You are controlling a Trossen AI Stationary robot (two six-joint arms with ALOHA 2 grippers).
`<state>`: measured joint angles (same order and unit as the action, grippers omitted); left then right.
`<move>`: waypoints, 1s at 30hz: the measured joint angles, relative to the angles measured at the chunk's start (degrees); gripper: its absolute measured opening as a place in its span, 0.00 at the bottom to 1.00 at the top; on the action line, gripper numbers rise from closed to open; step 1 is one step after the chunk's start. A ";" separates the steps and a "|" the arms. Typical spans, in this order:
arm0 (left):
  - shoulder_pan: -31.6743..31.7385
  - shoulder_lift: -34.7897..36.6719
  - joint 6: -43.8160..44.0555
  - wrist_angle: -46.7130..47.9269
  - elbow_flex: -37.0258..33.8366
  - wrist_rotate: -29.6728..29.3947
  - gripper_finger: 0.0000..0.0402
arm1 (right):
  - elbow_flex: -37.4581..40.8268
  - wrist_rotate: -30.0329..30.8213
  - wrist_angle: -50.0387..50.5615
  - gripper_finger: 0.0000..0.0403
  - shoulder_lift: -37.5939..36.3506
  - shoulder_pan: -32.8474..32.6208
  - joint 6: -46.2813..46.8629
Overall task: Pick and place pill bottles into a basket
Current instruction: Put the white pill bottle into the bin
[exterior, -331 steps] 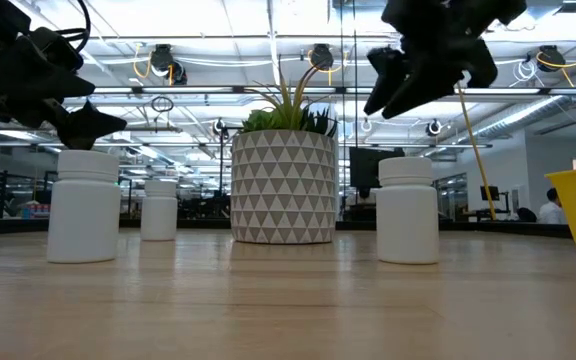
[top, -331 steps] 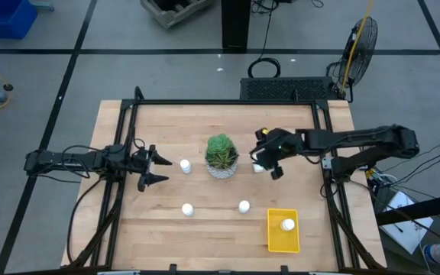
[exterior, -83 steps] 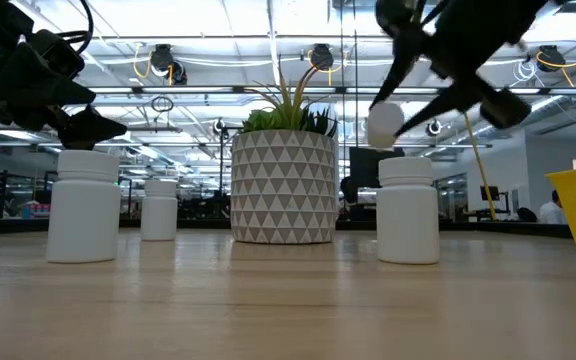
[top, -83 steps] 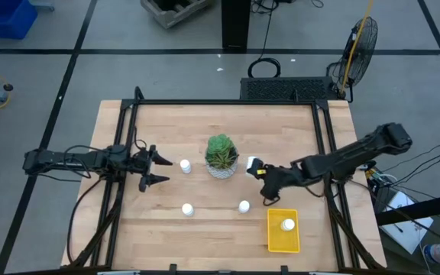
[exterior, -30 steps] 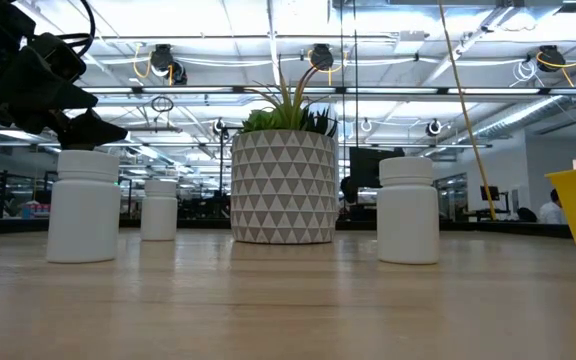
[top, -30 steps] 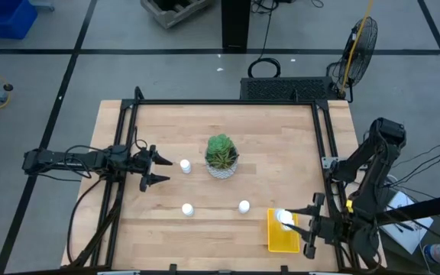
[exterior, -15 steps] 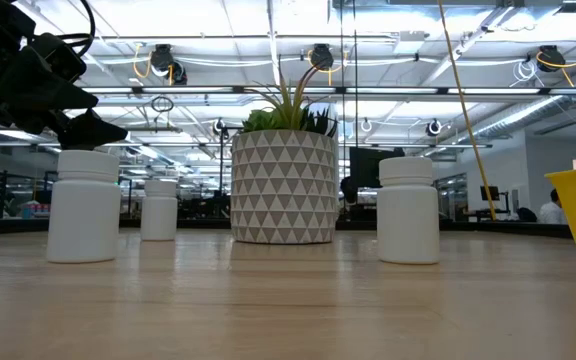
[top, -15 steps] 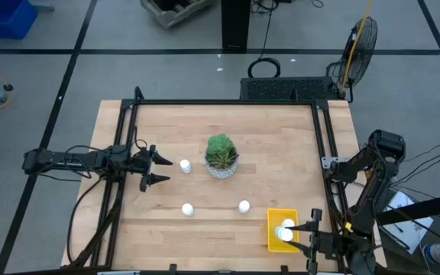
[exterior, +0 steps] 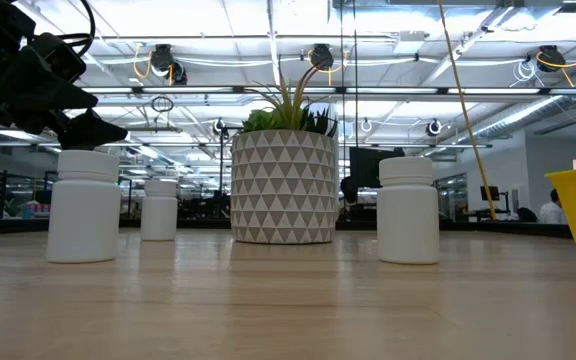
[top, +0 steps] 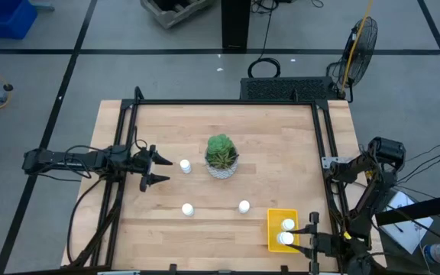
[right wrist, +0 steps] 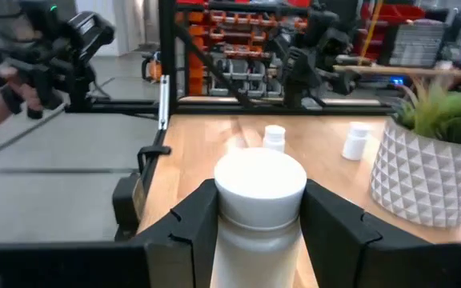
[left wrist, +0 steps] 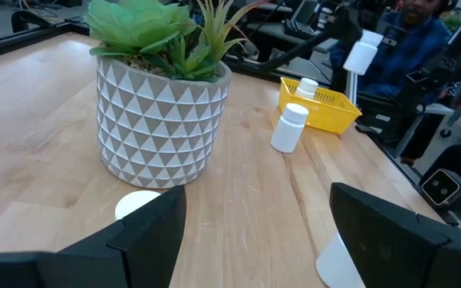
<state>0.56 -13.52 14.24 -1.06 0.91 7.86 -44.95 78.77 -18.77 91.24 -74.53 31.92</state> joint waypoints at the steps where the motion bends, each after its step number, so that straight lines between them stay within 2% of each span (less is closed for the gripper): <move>1: 0.00 0.02 0.00 0.00 0.00 -0.02 0.77 | 0.26 0.64 -0.17 0.34 0.63 -0.19 1.00; 8: -0.01 0.01 0.02 0.00 0.00 -0.02 0.77 | 0.66 -4.08 -0.44 0.34 4.19 -0.42 4.16; 14: -0.02 0.00 0.04 0.00 0.00 -0.01 0.77 | 0.68 -5.59 -0.20 0.34 6.44 -0.50 6.60; 26: -0.02 0.02 0.11 0.00 0.00 -0.02 0.77 | 0.71 -5.61 0.81 0.34 6.84 0.03 6.34; 30: 0.00 0.02 0.16 0.00 0.00 -0.02 0.77 | 0.73 -8.67 2.43 0.34 6.84 1.05 6.45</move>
<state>0.56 -13.50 14.40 -1.06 0.91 7.84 -44.23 70.09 -16.34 98.08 -73.47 38.37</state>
